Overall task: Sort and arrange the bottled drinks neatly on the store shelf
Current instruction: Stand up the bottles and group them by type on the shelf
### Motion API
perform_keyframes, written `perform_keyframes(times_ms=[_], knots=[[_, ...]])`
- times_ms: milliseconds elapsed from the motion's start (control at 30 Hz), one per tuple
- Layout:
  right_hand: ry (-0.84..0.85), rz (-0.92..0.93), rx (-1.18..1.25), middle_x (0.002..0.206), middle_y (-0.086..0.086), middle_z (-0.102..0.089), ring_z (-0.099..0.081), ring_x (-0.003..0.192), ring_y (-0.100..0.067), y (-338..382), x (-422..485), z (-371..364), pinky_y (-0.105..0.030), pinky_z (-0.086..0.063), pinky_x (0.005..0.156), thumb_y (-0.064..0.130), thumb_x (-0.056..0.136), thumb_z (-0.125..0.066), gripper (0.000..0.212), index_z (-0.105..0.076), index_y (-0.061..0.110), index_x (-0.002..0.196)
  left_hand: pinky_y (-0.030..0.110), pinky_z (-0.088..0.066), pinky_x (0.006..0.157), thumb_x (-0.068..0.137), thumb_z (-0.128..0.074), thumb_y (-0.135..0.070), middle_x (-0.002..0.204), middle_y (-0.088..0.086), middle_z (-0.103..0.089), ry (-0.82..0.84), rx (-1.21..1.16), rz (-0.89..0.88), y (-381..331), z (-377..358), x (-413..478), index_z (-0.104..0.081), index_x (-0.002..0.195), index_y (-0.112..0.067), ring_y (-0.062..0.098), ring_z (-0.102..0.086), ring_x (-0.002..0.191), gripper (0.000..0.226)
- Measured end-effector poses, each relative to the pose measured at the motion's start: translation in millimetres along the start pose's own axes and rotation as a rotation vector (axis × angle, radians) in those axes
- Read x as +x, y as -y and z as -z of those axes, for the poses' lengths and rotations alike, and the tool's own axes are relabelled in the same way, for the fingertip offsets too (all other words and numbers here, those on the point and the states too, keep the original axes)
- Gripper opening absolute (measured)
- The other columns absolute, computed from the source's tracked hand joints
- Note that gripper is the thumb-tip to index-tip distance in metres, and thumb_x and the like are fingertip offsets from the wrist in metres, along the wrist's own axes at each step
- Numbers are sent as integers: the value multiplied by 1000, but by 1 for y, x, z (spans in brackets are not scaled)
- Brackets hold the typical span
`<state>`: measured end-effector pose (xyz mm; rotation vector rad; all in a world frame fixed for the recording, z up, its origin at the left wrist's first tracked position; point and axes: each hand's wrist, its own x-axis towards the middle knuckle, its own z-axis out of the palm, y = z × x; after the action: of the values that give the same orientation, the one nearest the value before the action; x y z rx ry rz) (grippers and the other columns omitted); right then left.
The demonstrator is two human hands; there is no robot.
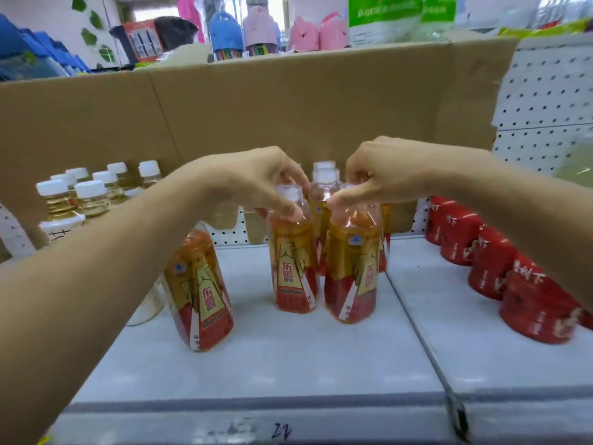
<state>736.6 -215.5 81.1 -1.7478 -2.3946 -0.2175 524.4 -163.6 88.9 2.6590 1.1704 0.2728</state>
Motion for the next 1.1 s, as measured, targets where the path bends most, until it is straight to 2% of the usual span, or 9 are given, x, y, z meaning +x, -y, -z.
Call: perform_keyframes(times_ms=[133, 300, 400, 500, 633, 733, 800, 900, 1100], knots=[[-115, -120, -69, 61, -1, -56, -47, 53, -18, -15, -11, -3, -27, -34, 48, 78, 73, -55, 69, -60, 9, 64, 11, -48, 61, 82, -81, -25, 87, -24, -62, 25, -40, -97, -18, -8, 10, -69, 119, -27, -13, -63, 70, 40], [-282, -223, -51, 78, 4, -61, -57, 68, -13, -24, -24, -28, -32, -46, 60, 85, 71, -41, 68, -58, 20, 82, 29, -53, 86, 81, -80, -30, 124, -9, -60, -107, -98, -104, -16, -26, 14, -56, 134, -35, 7, -62, 103, 58], [-231, -155, 583, 105, 15, -63, -64, 89, -2, -29, -45, -59, -26, -50, 75, 65, 79, -63, 51, -50, 32, 116, 22, -54, 83, 79, -82, -31, 128, -9, -56, -286, -372, -25, -7, -66, -1, -33, 149, -38, 3, -61, 109, 86], [-131, -159, 994, 119, 17, -60, -60, 98, 17, -30, -68, -102, -6, -48, 73, 32, 74, -83, 80, -37, 27, 138, 8, -50, 85, 73, -87, -15, 123, -20, -57, -275, -637, 9, 0, -119, -13, -24, 149, -33, -17, -58, 103, 101], [-131, -233, 1017, 106, 12, -67, -63, 88, 14, -29, -73, -143, -3, -47, 68, 9, 73, -85, 71, -46, 20, 131, 11, -53, 83, 69, -88, -2, 113, -14, -66, -290, -739, 102, 2, -159, -13, -38, 134, -29, -16, -63, 91, 86], [-189, -263, 999, 104, 8, -69, -66, 88, 7, -33, -69, -148, -8, -50, 69, 14, 72, -87, 66, -48, 22, 125, 24, -57, 88, 63, -92, -9, 108, -13, -70, -352, -777, 144, 2, -171, -6, -44, 127, -31, -5, -68, 94, 84], [-231, -285, 987, 103, 10, -68, -66, 87, 8, -34, -66, -150, -9, -51, 68, 16, 72, -87, 65, -48, 22, 124, 36, -56, 94, 54, -96, -29, 115, -13, -69, -402, -736, 172, 1, -177, 0, -42, 128, -35, 3, -69, 102, 92], [-268, -311, 949, 102, 13, -68, -66, 88, 8, -33, -64, -153, -15, -54, 73, 22, 71, -88, 65, -48, 24, 122, 39, -56, 94, 44, -92, -51, 120, -15, -64, -460, -666, 208, -1, -182, 6, -39, 126, -38, 6, -66, 107, 99], [-278, -351, 909, 99, 14, -65, -63, 85, 12, -30, -64, -155, -11, -50, 64, 26, 71, -87, 63, -44, 28, 117, 41, -55, 96, 48, -93, -52, 128, -11, -58, -523, -592, 233, -4, -186, 9, -34, 126, -38, 11, -62, 113, 98]])
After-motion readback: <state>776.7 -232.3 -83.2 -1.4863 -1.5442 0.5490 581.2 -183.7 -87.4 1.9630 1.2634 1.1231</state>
